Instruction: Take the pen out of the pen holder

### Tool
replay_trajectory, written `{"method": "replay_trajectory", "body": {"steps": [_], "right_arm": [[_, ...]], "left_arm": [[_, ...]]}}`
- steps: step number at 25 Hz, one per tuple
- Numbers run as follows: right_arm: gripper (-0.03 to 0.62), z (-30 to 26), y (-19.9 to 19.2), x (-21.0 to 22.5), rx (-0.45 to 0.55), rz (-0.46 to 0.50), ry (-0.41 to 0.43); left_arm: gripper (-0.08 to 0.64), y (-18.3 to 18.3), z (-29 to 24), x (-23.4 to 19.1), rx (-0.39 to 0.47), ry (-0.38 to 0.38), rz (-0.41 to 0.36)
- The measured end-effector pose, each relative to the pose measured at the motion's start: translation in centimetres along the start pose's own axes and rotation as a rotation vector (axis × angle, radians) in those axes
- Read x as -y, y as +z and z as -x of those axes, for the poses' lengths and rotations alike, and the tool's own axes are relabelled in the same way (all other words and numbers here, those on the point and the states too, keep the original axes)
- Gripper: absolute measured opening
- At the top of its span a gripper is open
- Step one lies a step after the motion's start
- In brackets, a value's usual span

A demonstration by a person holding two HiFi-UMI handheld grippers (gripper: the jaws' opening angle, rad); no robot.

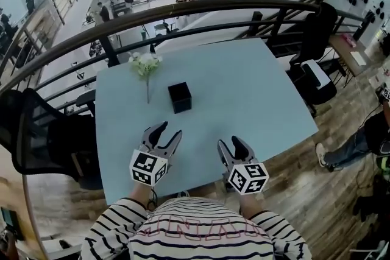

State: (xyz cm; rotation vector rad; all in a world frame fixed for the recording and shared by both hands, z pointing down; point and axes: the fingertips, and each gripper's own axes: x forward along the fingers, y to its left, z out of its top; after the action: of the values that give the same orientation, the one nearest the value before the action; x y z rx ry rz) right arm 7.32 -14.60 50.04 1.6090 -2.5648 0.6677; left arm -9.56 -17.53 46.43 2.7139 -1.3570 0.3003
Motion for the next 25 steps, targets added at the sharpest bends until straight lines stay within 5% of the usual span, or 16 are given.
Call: {"method": "replay_trajectory", "body": {"steps": [9,25], "right_arm": [[0.215,-3.3,-0.7,-0.9,0.005,-0.005,-0.065],[0.215,-7.9,-0.1,3.6,-0.122,0.037,0.037]], "left_arm": [[0.209,0.0,-3.3,-4.1,-0.004,-0.07,-0.019],[0.224,-1.6,-12.8,-6.8,-0.062,0.033,-0.021]]}}
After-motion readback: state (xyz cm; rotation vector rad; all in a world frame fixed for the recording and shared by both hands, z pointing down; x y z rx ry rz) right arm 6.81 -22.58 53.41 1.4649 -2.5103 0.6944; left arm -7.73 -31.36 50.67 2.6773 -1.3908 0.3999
